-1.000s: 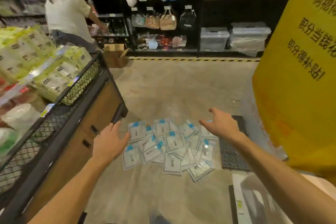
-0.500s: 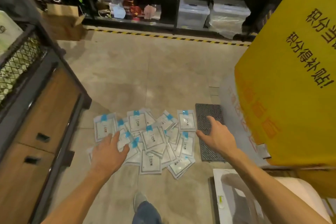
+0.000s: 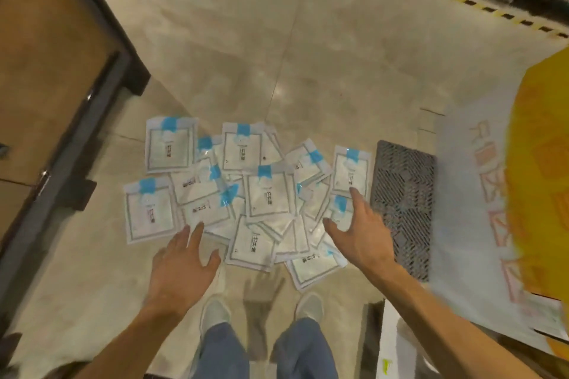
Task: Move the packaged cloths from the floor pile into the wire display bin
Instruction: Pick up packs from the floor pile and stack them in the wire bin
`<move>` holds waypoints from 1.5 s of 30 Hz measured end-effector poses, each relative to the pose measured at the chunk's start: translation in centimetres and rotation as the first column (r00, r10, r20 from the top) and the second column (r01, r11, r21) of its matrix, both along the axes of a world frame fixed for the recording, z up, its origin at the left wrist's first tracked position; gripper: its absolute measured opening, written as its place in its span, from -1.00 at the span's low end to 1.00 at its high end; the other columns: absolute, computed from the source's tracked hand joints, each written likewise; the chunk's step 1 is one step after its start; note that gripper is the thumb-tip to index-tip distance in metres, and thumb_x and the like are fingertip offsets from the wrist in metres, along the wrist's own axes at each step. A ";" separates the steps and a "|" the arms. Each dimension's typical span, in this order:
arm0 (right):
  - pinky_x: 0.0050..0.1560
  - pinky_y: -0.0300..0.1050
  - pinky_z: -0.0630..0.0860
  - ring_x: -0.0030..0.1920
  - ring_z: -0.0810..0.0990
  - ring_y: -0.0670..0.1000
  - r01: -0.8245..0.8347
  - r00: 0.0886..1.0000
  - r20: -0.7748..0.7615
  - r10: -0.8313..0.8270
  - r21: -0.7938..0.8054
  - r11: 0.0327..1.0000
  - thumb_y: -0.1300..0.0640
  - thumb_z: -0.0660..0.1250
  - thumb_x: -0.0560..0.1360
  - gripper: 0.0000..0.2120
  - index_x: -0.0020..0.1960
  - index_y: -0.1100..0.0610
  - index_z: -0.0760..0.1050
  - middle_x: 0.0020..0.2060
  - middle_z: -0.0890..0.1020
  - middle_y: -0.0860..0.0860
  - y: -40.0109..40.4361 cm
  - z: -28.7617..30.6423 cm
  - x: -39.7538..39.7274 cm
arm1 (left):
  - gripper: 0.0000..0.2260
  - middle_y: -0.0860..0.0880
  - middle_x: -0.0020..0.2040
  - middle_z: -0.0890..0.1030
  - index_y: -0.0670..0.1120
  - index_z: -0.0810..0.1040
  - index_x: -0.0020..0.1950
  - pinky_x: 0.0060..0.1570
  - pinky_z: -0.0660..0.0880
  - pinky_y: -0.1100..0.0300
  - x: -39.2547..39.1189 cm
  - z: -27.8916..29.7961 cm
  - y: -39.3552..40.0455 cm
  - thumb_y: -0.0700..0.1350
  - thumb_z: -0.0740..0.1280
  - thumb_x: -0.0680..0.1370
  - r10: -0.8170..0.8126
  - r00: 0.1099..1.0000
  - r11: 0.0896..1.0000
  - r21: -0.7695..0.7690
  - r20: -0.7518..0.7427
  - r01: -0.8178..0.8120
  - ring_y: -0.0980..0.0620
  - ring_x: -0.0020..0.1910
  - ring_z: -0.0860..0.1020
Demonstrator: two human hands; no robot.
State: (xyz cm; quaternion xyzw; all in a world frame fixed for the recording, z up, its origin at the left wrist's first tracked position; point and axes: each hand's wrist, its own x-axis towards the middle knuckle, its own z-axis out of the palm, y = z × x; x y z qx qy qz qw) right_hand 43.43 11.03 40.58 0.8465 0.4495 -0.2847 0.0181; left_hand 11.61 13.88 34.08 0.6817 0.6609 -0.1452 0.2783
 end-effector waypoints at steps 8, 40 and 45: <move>0.34 0.19 0.42 0.48 0.35 0.25 -0.075 0.997 -0.024 0.074 -0.032 0.997 -0.28 0.35 0.54 -0.12 0.67 0.07 0.05 0.52 0.39 0.13 6.1 -24.6 1.0 | -0.36 -0.14 0.57 0.36 -0.04 0.23 0.64 0.37 0.40 -0.13 1.8 -22.7 -0.3 0.22 0.18 0.62 0.037 0.999 0.996 -0.077 -0.008 -0.037 -0.12 0.52 0.37; -0.22 -0.10 0.65 -0.04 0.73 0.07 0.596 0.524 -0.677 -0.517 -0.142 0.790 0.40 0.48 0.47 -0.55 0.31 0.16 0.52 0.04 0.73 0.05 7.8 -46.2 2.4 | -0.72 0.03 -0.02 0.72 0.04 0.60 0.09 -0.10 0.64 0.04 -1.0 -41.3 -4.3 -0.25 0.54 0.49 0.737 0.533 0.672 -0.526 0.414 -0.521 0.01 -0.06 0.69; -0.16 -0.12 0.62 -0.09 0.74 0.05 0.580 0.503 -0.721 -0.476 -0.127 0.805 0.41 0.48 0.44 -0.66 0.12 0.09 0.60 -0.14 0.77 -0.02 6.1 -40.0 3.4 | -0.72 -0.02 -0.11 0.74 -0.05 0.62 0.06 -0.29 0.56 0.18 -4.4 -34.9 -4.3 -0.29 0.56 0.42 0.773 0.449 0.634 -0.523 0.449 -0.570 0.00 -0.18 0.70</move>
